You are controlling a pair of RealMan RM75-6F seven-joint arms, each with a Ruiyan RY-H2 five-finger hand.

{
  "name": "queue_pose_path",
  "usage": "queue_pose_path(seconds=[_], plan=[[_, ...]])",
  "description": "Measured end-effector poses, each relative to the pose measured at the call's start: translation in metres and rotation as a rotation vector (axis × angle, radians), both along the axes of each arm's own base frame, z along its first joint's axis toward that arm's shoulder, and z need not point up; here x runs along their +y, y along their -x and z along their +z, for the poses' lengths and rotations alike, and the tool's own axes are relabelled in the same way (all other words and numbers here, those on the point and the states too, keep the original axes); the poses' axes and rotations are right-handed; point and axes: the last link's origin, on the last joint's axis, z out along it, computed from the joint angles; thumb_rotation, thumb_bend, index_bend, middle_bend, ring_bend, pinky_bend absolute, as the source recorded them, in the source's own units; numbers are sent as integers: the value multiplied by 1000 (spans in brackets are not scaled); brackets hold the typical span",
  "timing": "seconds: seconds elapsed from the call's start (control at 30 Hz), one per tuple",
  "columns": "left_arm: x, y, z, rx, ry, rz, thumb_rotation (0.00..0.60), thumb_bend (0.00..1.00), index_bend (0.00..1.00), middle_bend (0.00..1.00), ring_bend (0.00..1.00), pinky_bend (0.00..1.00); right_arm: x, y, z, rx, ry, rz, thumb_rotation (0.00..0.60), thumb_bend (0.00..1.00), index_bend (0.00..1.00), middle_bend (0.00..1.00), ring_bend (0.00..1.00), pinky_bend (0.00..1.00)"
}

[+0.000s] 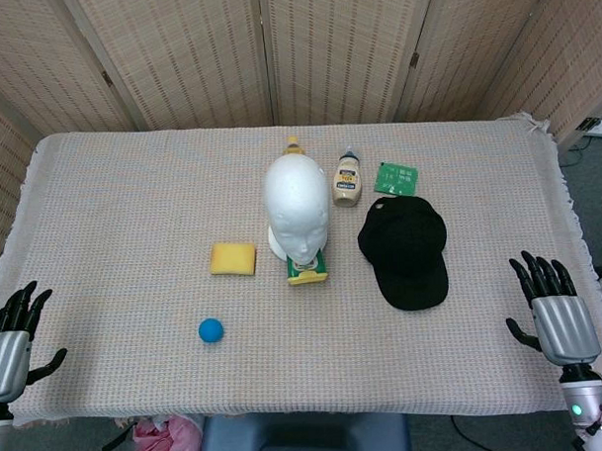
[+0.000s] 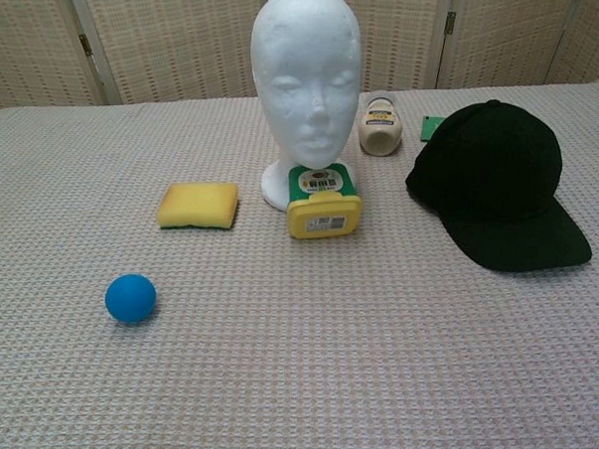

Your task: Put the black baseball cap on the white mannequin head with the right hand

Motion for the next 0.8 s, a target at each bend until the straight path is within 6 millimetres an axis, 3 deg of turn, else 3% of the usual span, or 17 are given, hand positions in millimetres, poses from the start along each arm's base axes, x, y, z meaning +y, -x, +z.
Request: queue_pose_path(seconds=[0.37,0.5,0.63,0.8], plan=[[2,-3,-6,6,17,-11,600,246,121,0,0,199,4,0,-3,14,-11,13,600,207,0,4,0,0],[5,0,-5,-1,29,-1,600,246,123,0,0,199,6,2,-13,72,16,55,600,225,6,76,0,0],[7,3,-1,-18,22,11,600,246,124,0,0,199,7,11,-27,186,43,118,600,227,88,157,15,0],[6,-2,4,-44,17,-24,600,246,120,0,0,199,10,24,-46,333,69,230,600,228,169,230,115,148]])
